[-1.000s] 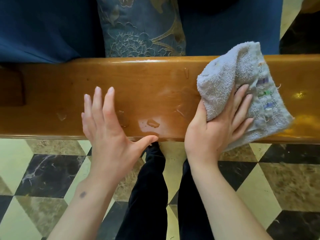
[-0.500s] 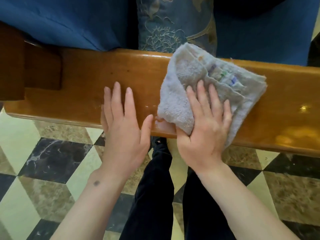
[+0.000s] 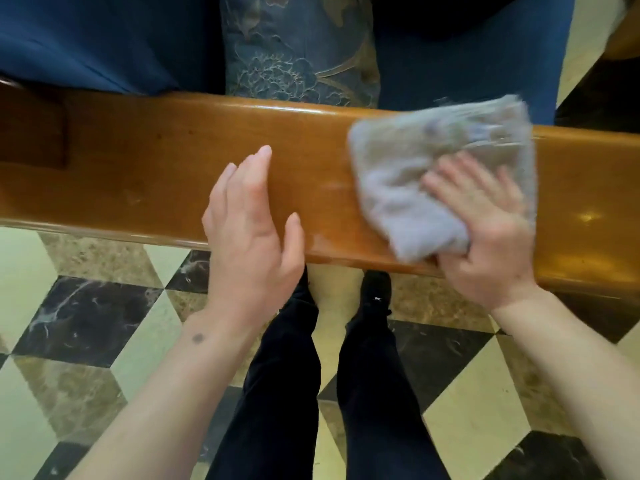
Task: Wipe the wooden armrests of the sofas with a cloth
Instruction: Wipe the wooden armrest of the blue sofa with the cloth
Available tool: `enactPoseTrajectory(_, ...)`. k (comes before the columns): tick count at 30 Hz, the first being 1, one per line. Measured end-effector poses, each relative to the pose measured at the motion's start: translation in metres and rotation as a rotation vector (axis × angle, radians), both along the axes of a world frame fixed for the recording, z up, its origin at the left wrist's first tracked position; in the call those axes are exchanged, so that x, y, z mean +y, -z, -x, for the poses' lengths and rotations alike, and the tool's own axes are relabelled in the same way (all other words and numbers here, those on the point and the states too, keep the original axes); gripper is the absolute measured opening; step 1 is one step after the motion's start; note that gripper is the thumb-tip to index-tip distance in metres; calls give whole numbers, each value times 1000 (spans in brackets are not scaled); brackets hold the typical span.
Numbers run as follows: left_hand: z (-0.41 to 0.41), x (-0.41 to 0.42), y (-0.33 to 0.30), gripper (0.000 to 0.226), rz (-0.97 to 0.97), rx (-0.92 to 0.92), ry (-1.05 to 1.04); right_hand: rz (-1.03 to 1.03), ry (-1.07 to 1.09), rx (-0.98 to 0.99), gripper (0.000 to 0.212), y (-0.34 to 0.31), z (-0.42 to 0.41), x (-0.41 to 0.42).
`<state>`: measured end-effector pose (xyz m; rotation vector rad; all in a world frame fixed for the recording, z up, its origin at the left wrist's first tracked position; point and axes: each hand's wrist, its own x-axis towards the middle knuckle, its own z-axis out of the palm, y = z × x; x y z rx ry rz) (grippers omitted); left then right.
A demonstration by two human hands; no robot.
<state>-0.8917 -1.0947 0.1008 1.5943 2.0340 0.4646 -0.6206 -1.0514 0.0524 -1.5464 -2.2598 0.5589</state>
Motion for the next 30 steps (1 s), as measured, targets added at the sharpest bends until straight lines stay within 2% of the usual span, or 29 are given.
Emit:
enactPoseTrajectory(2,-13,0,0,71,28,52,-71,27,490,-40,56,1,7,-6)
enactPoseTrajectory(4,-23,-3,-3,70,48,79,-130,65,887,-67,64,-4,30,-10)
enactPoseTrajectory(5,-24,-5,-3,70,53,76,-165,80,1011,-53,66,-7,46,-10)
enactPoseTrajectory(7,-21,-9,-4,70,61,48,-236,109,1098,-36,68,-12,77,-10)
enactPoseTrajectory(14,63,-23,5,63,171,82,-366,215,974,-48,71,-12,183,-22)
enactPoseTrajectory(19,153,-29,11,66,147,-86,-403,198,833,-89,78,-10,271,-41)
enactPoseTrajectory(25,227,-30,3,37,30,-309,-450,190,722,-114,89,-10,373,-49)
enactPoseTrajectory(28,251,-28,3,33,35,-430,-496,156,634,-145,90,-8,399,-56)
enactPoseTrajectory(30,257,-25,2,28,21,-441,-496,148,568,-135,90,-7,409,-62)
